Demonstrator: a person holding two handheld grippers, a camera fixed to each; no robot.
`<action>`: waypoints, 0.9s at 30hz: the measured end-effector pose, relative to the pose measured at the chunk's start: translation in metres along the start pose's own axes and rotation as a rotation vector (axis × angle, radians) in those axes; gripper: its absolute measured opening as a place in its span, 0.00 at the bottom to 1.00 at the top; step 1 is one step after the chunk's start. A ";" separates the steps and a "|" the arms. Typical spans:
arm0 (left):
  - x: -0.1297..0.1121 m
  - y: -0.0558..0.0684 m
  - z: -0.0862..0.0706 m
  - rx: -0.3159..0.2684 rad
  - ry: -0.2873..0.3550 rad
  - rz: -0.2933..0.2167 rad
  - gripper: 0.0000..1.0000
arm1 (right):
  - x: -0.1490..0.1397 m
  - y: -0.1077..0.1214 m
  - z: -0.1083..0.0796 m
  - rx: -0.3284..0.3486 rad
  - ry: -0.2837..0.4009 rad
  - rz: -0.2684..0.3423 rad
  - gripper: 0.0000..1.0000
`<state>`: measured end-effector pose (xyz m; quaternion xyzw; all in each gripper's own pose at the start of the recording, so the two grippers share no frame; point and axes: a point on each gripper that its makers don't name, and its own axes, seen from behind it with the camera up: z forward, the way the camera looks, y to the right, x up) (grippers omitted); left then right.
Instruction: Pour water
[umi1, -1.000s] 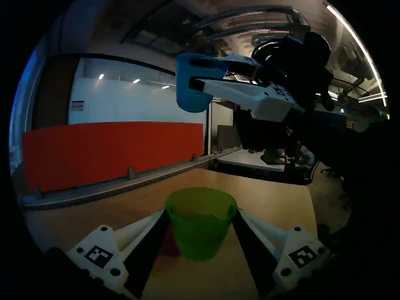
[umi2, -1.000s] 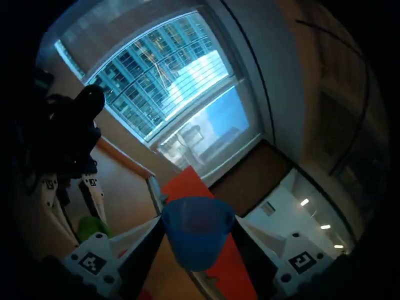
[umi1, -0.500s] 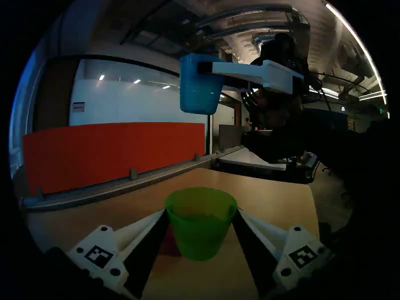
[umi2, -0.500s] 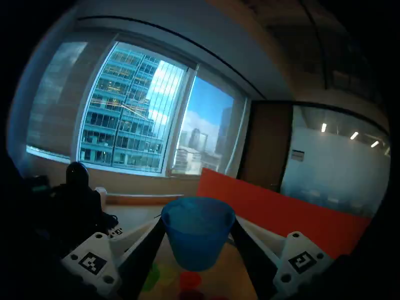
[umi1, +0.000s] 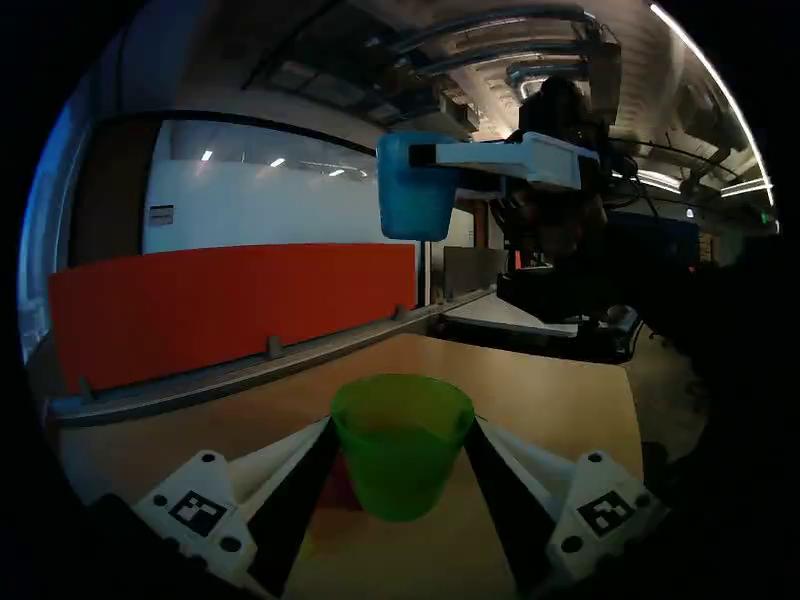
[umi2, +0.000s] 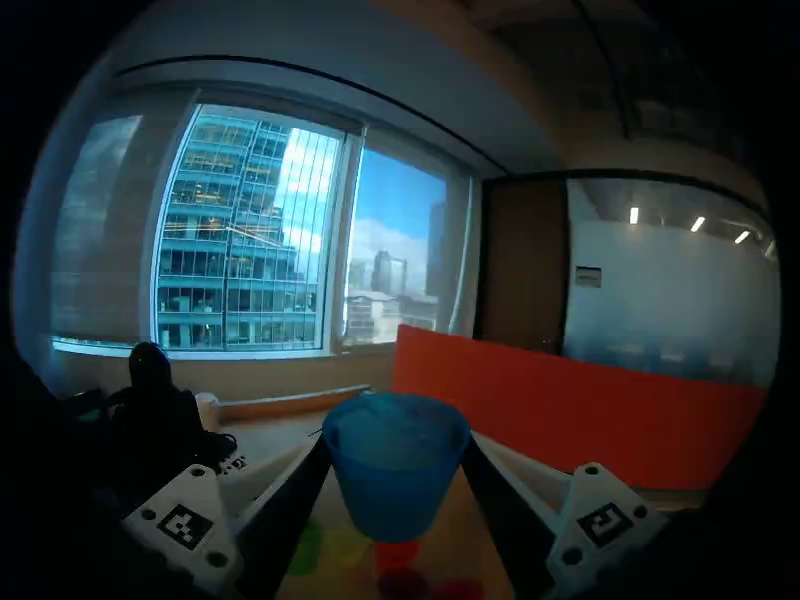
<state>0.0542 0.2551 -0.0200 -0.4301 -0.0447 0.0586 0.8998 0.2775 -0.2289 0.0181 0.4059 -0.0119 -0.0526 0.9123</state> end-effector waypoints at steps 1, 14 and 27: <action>-0.001 -0.002 -0.001 0.004 -0.003 0.001 0.86 | -0.002 0.003 -0.002 -0.005 -0.002 0.001 0.91; -0.010 -0.024 -0.017 0.058 -0.039 0.015 0.86 | -0.042 0.039 -0.033 -0.083 -0.040 -0.026 0.91; -0.020 -0.033 -0.024 0.075 -0.076 0.019 0.86 | -0.055 0.043 -0.050 -0.071 -0.040 -0.006 0.92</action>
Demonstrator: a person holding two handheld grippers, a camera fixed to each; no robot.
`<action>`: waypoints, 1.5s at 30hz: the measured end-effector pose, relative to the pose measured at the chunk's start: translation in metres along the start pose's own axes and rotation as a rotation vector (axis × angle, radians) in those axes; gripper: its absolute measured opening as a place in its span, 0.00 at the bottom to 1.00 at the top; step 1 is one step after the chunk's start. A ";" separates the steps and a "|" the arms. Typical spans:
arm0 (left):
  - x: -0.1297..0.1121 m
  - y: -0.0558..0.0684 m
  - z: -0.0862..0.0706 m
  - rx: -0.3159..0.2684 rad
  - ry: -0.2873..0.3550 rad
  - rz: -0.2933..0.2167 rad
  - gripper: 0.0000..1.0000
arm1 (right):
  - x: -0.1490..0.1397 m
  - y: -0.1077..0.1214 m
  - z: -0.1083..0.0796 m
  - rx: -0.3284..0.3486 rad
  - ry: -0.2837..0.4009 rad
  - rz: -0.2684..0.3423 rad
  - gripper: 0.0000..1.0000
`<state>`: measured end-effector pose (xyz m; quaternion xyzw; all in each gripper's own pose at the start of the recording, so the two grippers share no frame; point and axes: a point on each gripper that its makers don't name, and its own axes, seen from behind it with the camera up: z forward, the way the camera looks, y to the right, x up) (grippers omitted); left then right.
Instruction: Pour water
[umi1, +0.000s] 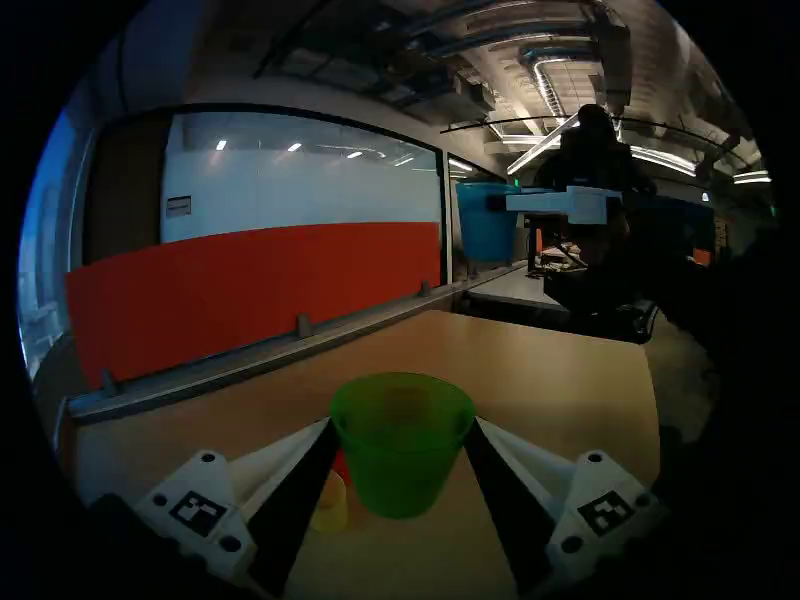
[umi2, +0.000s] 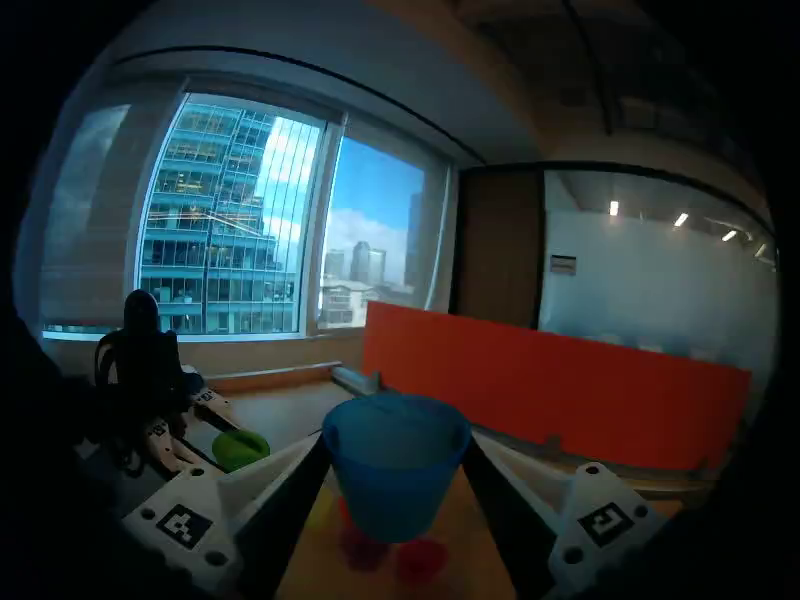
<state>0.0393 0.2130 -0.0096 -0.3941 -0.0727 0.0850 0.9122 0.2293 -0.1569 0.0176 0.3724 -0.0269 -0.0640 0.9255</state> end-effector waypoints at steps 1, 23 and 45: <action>-0.001 0.000 0.000 -0.001 -0.004 0.000 0.86 | -0.003 0.000 0.000 0.000 -0.006 0.001 0.92; -0.044 0.003 -0.002 -0.026 -0.129 0.024 0.86 | -0.092 -0.012 -0.003 0.080 -0.198 0.046 0.92; -0.102 0.016 0.006 -0.092 -0.329 0.051 0.86 | -0.184 -0.027 -0.007 0.163 -0.416 0.036 0.92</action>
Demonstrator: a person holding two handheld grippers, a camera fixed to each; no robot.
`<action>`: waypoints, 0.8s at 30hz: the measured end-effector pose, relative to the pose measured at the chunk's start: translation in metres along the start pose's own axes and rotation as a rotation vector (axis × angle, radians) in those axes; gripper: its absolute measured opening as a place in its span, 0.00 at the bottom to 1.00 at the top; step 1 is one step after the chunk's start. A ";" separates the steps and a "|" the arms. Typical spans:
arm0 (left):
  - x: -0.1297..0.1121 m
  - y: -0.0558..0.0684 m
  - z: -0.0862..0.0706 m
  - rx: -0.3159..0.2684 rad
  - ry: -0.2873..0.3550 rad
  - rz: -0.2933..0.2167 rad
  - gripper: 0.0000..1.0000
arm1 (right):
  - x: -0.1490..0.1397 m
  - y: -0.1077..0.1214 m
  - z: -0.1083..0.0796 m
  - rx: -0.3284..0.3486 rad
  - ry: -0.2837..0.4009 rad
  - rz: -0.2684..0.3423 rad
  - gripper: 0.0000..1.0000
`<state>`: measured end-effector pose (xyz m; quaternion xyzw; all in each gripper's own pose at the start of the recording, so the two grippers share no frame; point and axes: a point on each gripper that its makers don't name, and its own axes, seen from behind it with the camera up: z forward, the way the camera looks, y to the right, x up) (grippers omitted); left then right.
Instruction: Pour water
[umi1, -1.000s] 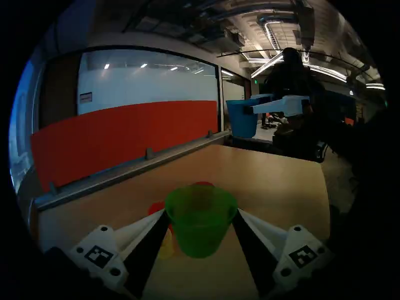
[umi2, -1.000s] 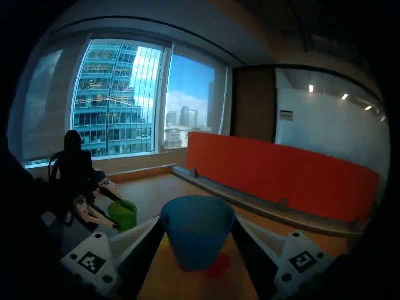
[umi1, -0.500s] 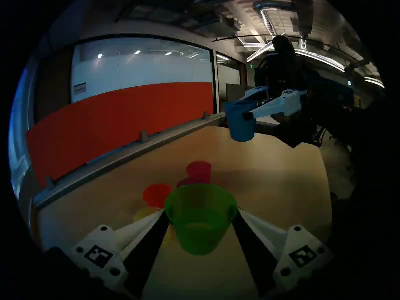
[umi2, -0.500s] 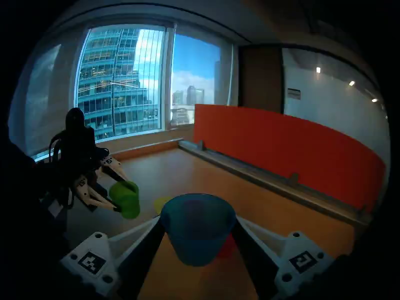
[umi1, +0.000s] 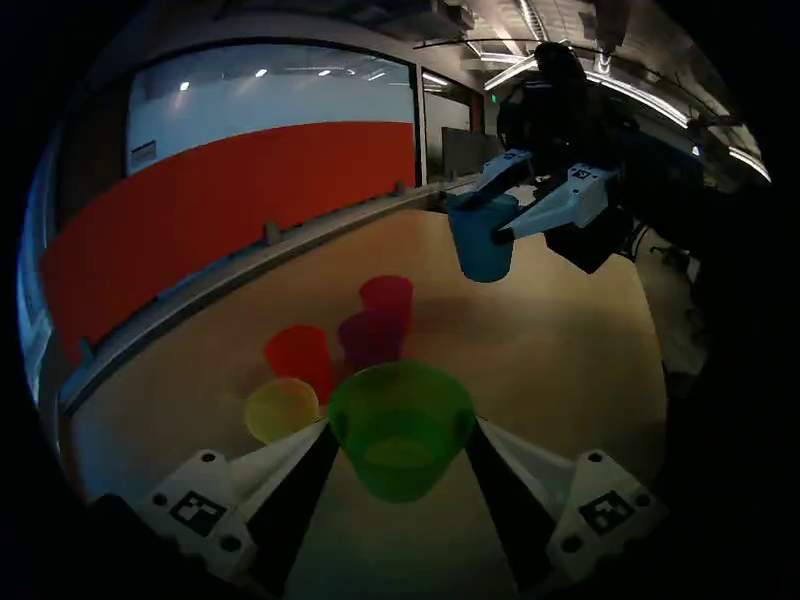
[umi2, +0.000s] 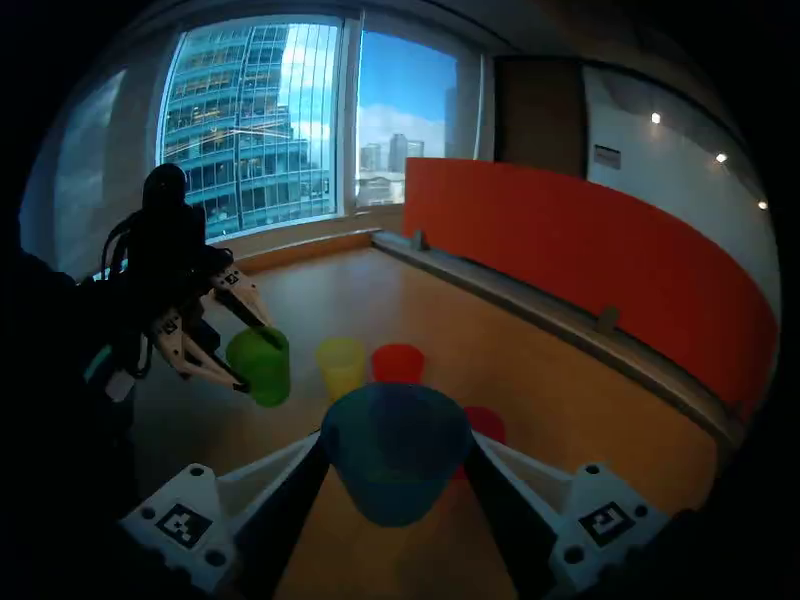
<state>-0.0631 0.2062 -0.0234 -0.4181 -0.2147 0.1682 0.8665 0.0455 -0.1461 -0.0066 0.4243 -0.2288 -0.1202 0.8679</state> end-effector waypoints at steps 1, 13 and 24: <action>-0.002 0.000 0.002 -0.003 -0.007 0.000 0.86 | -0.003 0.000 0.002 0.003 -0.007 0.002 0.92; -0.020 0.003 0.021 -0.039 -0.059 -0.012 0.86 | -0.037 -0.004 0.020 0.029 -0.075 0.013 0.92; -0.033 0.010 0.035 -0.077 -0.082 -0.025 0.86 | -0.057 -0.006 0.027 0.035 -0.111 0.018 0.92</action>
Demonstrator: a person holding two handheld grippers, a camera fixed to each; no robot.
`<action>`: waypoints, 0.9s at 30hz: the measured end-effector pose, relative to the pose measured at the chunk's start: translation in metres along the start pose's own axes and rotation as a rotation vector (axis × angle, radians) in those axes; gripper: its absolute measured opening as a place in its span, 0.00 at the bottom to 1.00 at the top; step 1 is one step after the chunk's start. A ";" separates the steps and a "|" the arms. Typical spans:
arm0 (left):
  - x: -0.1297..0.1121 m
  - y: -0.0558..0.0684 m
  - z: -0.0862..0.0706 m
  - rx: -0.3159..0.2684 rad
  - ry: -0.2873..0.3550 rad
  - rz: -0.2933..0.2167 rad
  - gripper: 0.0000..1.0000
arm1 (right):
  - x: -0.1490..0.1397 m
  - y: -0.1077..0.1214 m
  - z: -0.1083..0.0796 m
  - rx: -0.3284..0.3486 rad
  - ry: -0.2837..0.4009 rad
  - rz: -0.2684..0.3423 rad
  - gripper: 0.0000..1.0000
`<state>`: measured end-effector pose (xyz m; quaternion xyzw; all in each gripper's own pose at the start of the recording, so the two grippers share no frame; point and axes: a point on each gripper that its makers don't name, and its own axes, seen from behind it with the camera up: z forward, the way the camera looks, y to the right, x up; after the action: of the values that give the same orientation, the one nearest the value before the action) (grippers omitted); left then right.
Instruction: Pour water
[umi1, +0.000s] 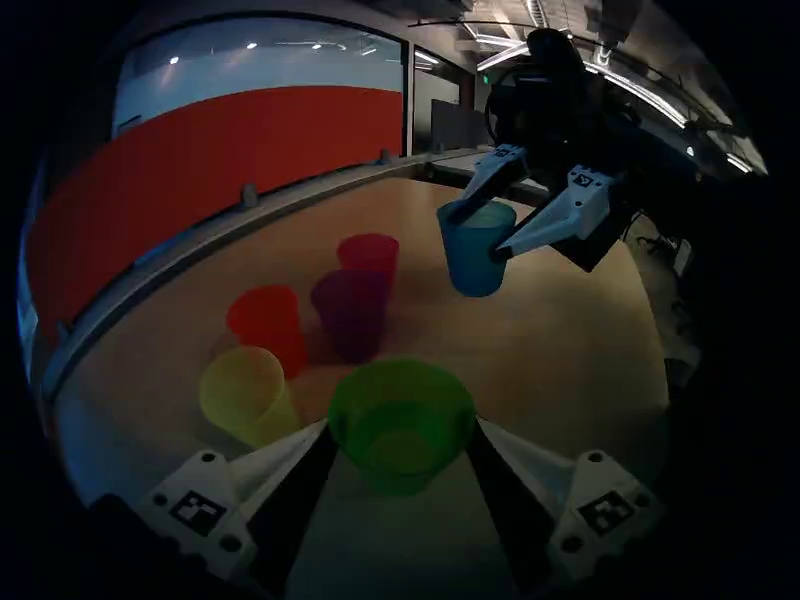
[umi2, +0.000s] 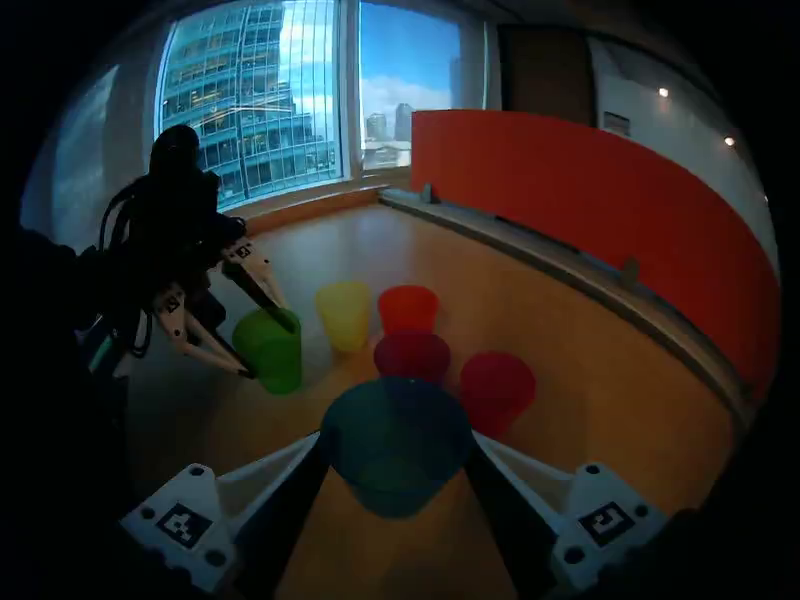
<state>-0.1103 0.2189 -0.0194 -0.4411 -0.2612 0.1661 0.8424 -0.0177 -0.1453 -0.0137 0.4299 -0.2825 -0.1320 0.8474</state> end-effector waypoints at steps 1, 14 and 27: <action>-0.001 0.001 0.001 -0.004 -0.002 -0.001 0.86 | -0.002 0.000 0.001 -0.001 -0.003 -0.002 0.92; -0.016 0.008 0.013 -0.033 -0.021 -0.014 0.86 | -0.012 -0.001 0.007 -0.002 -0.028 -0.004 0.92; -0.022 0.007 0.013 -0.044 -0.010 -0.035 0.86 | -0.018 -0.004 0.013 -0.001 -0.043 -0.013 0.92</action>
<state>-0.1361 0.2198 -0.0253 -0.4542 -0.2768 0.1478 0.8338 -0.0398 -0.1479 -0.0177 0.4281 -0.2977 -0.1469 0.8405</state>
